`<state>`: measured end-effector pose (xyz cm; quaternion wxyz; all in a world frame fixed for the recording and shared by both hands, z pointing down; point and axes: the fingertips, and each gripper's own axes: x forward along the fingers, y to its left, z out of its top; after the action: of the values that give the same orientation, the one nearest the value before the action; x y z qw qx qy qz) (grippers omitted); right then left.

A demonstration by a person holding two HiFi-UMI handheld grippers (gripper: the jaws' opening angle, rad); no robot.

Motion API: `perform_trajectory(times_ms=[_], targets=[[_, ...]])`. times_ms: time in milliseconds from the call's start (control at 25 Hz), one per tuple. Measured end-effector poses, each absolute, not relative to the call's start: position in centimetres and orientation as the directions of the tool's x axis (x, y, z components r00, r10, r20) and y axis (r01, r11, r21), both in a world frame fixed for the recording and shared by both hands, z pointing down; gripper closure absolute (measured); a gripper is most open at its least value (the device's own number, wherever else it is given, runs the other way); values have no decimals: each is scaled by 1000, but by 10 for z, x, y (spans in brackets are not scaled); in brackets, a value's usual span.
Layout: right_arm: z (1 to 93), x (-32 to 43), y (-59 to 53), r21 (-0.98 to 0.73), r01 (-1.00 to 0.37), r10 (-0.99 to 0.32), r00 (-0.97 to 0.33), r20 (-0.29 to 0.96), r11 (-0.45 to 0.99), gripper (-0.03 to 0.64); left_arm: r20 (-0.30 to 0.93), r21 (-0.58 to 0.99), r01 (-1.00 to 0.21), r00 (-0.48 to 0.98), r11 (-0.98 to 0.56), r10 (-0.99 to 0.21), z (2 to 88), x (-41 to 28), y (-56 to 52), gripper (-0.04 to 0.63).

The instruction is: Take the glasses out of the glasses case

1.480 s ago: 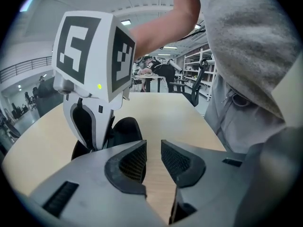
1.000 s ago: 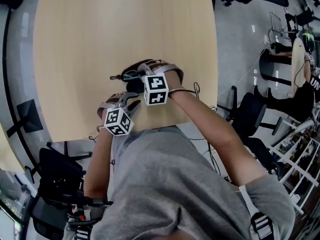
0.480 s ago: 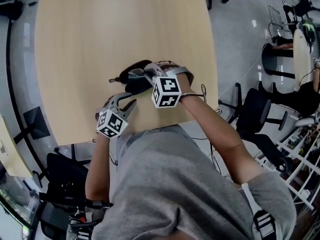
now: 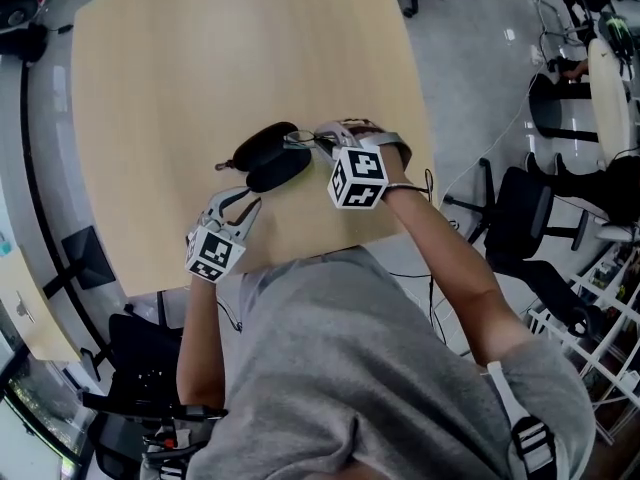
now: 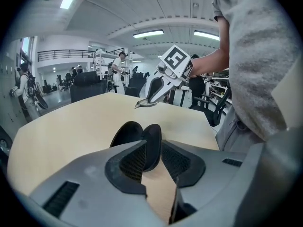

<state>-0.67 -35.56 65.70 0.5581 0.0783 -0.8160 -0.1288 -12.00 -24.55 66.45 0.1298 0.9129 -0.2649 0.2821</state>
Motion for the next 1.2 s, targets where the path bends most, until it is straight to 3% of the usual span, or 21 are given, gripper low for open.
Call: perform_trajectory(times_ms=[440, 1200], targets=[[681, 51, -354, 280, -8, -268, -308, 913, 960, 578, 586, 48, -619, 653, -784, -480, 640, -128, -247, 506], [743, 137, -334, 253, 35, -245, -163, 956, 967, 578, 454, 164, -776, 608, -609, -651, 597, -126, -251, 506]])
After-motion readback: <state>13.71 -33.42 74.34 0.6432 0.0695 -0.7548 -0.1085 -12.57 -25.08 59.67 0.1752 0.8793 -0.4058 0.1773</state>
